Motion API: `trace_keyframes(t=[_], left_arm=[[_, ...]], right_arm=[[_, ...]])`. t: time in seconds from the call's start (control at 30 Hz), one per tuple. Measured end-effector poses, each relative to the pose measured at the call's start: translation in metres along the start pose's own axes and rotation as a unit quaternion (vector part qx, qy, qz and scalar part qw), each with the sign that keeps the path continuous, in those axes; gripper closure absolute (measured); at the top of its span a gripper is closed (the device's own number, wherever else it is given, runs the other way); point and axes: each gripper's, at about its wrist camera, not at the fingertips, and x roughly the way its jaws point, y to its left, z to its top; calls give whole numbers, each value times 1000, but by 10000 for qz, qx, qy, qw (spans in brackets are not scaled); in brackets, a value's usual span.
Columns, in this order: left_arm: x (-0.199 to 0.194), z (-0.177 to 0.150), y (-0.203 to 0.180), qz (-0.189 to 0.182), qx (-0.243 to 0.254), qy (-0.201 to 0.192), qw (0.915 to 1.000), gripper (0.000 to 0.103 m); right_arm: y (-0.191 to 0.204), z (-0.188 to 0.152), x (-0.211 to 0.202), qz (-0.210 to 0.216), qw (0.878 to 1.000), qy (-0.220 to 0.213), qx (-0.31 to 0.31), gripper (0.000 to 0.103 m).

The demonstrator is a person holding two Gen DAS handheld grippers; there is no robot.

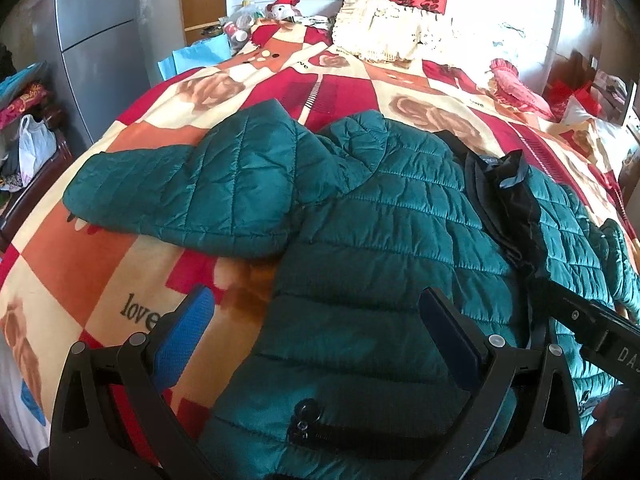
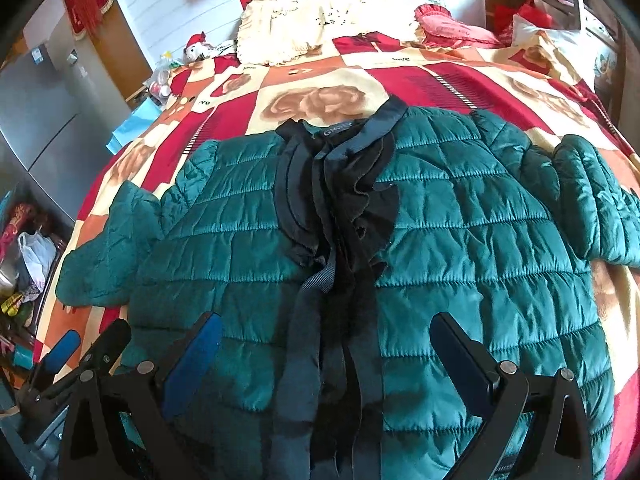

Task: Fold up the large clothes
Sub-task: 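Grasp the sleeve nearest the left gripper with the left gripper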

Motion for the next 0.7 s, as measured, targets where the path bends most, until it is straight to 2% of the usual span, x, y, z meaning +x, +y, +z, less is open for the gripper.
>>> trace_keyframes(t=[0.7], left_arm=[[14,7,-4,47,22,49,10000,0]], right_arm=[[-5,14,25,-151,9998,85,49,0]])
